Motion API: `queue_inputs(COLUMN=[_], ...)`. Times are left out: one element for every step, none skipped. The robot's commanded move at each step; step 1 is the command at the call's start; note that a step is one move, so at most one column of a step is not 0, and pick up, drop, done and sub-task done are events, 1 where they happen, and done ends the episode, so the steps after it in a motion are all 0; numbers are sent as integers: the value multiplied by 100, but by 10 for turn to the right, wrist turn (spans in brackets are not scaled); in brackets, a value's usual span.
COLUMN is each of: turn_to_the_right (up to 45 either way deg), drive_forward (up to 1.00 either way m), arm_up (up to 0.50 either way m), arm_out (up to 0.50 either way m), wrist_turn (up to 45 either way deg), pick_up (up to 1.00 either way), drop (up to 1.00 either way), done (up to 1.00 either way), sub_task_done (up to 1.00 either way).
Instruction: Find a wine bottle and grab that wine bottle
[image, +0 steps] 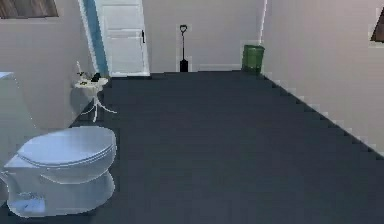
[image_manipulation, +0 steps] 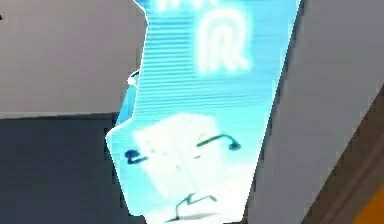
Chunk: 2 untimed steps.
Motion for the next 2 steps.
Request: queue_inputs(turn_to_the_right=[0,0], drive_forward=[100,65], arm_up=[0,0], arm_out=[0,0], wrist_turn=[0,0], pick_up=[0,0], drop=[0,0], done=[0,0], sub_task_done=[0,0])
